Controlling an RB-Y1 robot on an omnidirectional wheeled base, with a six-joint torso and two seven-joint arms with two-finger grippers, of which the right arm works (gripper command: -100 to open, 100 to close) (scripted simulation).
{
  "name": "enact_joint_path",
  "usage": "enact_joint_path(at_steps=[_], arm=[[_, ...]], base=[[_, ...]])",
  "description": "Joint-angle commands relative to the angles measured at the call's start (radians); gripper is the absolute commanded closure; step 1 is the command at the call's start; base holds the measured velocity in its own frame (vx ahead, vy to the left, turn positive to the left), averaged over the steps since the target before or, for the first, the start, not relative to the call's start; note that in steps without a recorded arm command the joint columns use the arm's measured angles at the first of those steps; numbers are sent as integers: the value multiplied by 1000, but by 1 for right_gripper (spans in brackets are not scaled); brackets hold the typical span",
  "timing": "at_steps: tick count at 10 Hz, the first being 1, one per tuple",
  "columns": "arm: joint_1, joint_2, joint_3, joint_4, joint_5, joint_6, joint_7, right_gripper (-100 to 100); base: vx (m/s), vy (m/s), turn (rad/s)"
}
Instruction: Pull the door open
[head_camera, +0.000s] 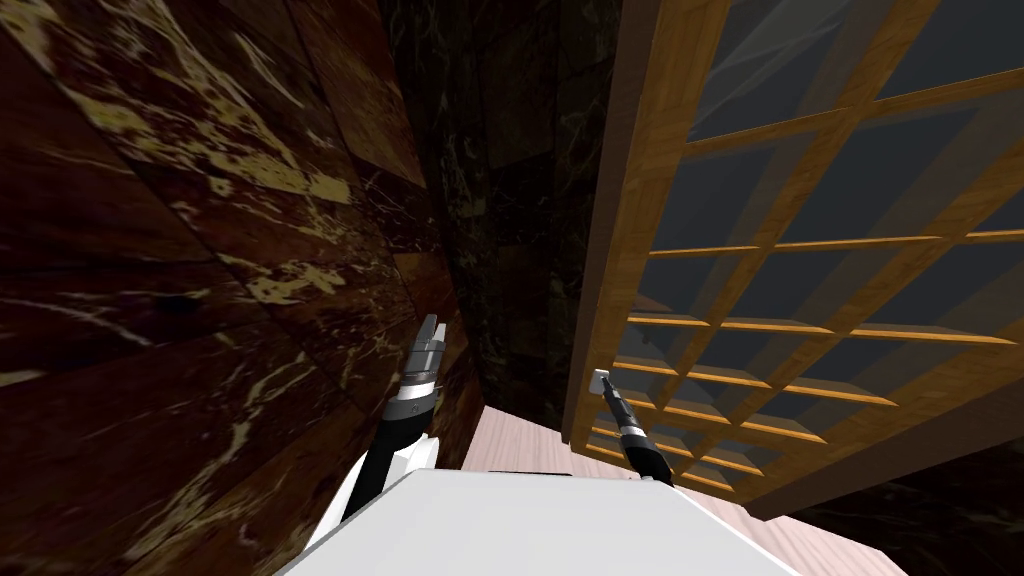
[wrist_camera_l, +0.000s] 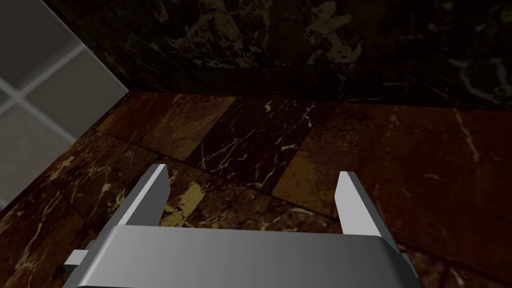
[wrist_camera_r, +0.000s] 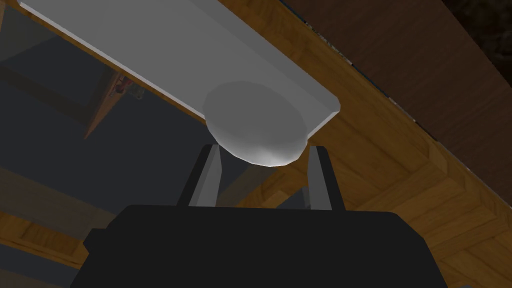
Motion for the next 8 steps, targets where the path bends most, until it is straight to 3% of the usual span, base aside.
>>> enact_joint_path(at_steps=[1, 8], arm=[[-11, 4, 14, 22, -17, -10, -49, 100], [-17, -5, 42, 30, -85, -9, -211, 100]], base=[[-28, -7, 29], [-37, -12, 56]])
